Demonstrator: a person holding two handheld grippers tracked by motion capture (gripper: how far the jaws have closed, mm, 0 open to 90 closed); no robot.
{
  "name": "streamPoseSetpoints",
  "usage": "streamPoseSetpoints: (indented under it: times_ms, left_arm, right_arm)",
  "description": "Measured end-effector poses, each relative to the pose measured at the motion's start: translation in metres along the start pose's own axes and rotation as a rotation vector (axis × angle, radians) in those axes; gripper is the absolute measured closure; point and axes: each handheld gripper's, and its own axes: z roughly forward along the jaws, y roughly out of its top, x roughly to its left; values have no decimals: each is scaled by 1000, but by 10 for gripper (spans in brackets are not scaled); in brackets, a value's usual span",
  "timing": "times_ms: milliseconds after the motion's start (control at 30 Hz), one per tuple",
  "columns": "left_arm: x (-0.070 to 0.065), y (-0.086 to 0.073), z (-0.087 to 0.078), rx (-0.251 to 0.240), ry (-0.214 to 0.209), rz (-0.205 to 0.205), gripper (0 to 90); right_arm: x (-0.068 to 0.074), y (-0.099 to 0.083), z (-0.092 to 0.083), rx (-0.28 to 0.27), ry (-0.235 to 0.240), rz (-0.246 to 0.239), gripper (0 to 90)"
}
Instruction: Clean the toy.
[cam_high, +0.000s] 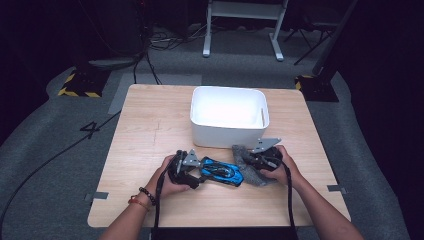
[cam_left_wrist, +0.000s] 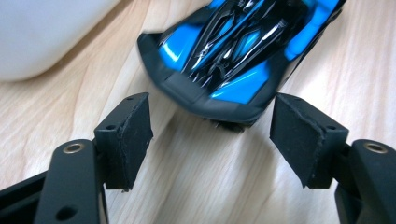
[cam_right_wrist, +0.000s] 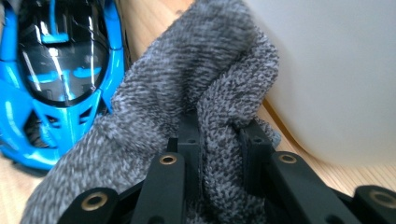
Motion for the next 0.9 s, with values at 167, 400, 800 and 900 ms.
streamPoseSetpoints:
  times_ms: [167,400,800,900]
  left_arm:
    - [0,2,1,-1,29,-13,234]
    - [2,-3,7,26,-27,-18,310]
    - [0,1,9,32,-57,-22,282]
    - [2,0,10,23,-48,-42,276]
  right_arm:
    - [-2,8,12,0,46,-38,750]
    - [5,8,10,-6,150,-122,773]
    - [17,0,-2,12,312,-163,778]
    - [24,-2,-6,22,343,-177,777]
